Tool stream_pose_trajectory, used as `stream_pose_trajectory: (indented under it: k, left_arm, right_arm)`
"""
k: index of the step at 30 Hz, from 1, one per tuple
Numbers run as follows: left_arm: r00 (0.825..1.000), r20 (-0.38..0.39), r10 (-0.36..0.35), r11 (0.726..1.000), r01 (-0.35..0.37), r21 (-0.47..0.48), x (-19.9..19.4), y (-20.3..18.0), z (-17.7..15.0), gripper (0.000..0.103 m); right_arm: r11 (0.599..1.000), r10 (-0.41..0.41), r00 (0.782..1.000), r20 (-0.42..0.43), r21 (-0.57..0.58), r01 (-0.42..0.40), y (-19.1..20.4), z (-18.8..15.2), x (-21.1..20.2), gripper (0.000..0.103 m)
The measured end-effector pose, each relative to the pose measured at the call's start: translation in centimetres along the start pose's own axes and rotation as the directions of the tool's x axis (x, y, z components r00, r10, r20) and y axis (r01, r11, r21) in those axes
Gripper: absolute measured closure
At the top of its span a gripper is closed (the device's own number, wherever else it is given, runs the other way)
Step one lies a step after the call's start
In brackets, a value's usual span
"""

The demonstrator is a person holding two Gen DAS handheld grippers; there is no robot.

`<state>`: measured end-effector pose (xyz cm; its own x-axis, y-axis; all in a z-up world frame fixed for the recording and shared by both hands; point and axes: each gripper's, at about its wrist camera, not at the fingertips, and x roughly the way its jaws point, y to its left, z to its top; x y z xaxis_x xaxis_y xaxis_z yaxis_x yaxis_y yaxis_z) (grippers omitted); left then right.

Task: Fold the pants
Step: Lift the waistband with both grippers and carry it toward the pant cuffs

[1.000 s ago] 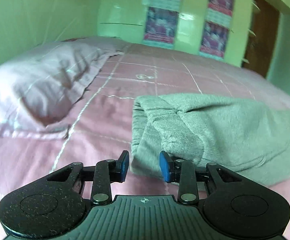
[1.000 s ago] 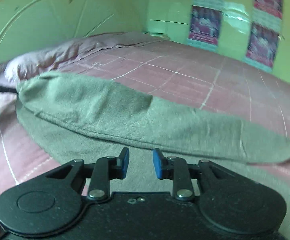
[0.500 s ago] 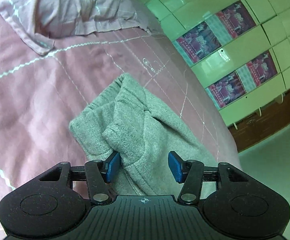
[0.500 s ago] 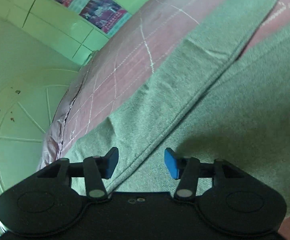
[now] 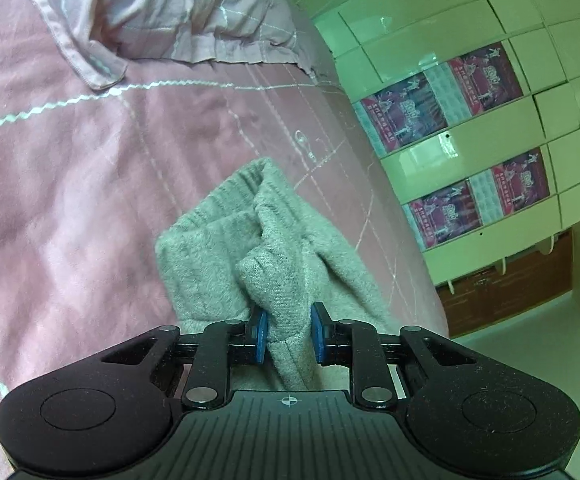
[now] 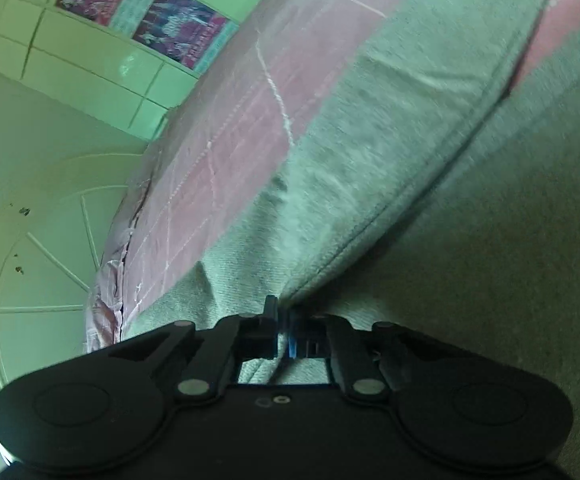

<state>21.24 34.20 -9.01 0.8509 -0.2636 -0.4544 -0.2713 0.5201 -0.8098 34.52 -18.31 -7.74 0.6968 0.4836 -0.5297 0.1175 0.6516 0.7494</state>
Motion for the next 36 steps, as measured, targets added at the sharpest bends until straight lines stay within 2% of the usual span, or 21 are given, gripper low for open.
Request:
stream_pose_trajectory:
  k: [4,6,8,10,11,12,14,16,20,22,24,25,27,33,35,36]
  left_arm:
    - [0.994,0.049,-0.096,0.994,0.093,0.065,-2.1,-2.7,3.2,0.081]
    - [0.994,0.029,-0.106,0.989,0.102,0.106,-2.5,-3.3,4.3,0.081]
    - [0.999,-0.022,-0.049,0.988,0.052,0.144,-2.8,-2.0,4.6,0.081]
    - [0.996,-0.068,0.061,0.985,-0.049,0.164,-2.0,0.5,3.9,0.081]
    - [0.992,-0.092,0.088,0.986,-0.073,0.151,-1.7,2.3,3.2,0.081]
    - [0.994,-0.089,0.061,0.992,-0.051,0.112,-1.6,3.5,2.9,0.081]
    - [0.997,-0.069,0.028,0.998,-0.024,0.062,-2.1,4.1,2.7,0.081]
    - [0.998,-0.047,0.033,0.995,-0.028,0.095,-2.5,2.9,2.6,0.081]
    - [1.000,-0.015,-0.016,0.988,0.019,0.151,-4.2,0.8,2.9,0.081]
    - [1.000,-0.023,0.005,0.988,-0.001,0.153,-4.3,1.3,2.6,0.081]
    - [0.996,-0.060,0.060,0.989,-0.051,0.141,-3.5,2.8,1.9,0.081]
    - [0.998,-0.052,0.041,0.992,-0.035,0.118,-3.5,3.5,1.6,0.081]
    - [0.999,-0.042,0.032,0.994,-0.028,0.105,-3.8,3.7,1.4,0.081]
    - [0.997,-0.040,0.068,0.987,-0.061,0.150,-4.1,2.7,1.3,0.081]
    - [0.996,-0.040,0.082,0.988,-0.076,0.133,-4.4,2.4,1.2,0.077]
    - [0.994,-0.028,0.102,0.988,-0.098,0.120,-5.0,2.1,1.2,0.067]
  right_arm:
    - [0.984,0.134,0.986,0.095,-0.133,-0.120,4.2,0.0,-5.7,0.103]
    - [0.969,0.169,0.980,0.104,-0.197,-0.146,5.5,-1.2,-8.5,0.103]
    - [0.960,0.154,0.985,0.081,-0.248,-0.130,5.2,-3.5,-9.8,0.103]
    - [0.953,0.022,1.000,-0.009,-0.301,-0.023,3.3,-6.1,-7.9,0.103]
    - [0.973,-0.045,0.996,-0.081,-0.230,0.025,1.4,-6.8,-6.4,0.103]
    - [0.988,-0.050,0.993,-0.109,-0.153,0.033,-0.4,-7.2,-5.5,0.103]
    - [0.991,-0.015,0.997,-0.072,-0.136,0.005,-1.0,-7.6,-5.9,0.103]
    - [0.988,-0.018,0.998,-0.054,-0.154,0.009,-0.2,-7.5,-6.2,0.103]
    - [0.977,0.061,0.998,0.011,-0.205,-0.057,2.3,-6.7,-8.5,0.103]
    - [0.974,0.044,0.999,0.000,-0.220,-0.043,2.3,-6.8,-8.5,0.103]
    - [0.982,-0.035,0.998,-0.059,-0.187,0.023,0.6,-7.4,-6.5,0.103]
    - [0.987,-0.053,0.995,-0.089,-0.155,0.039,-0.3,-7.8,-5.7,0.103]
    - [0.993,-0.018,0.997,-0.070,-0.119,0.010,-1.1,-8.4,-6.2,0.103]
    - [0.989,-0.010,0.997,-0.080,-0.147,-0.002,-0.8,-8.2,-6.7,0.103]
    - [0.995,0.019,0.997,-0.078,-0.100,-0.027,-1.2,-7.8,-7.4,0.096]
    - [0.994,0.018,0.999,-0.031,-0.109,-0.021,-1.3,-7.5,-8.6,0.089]
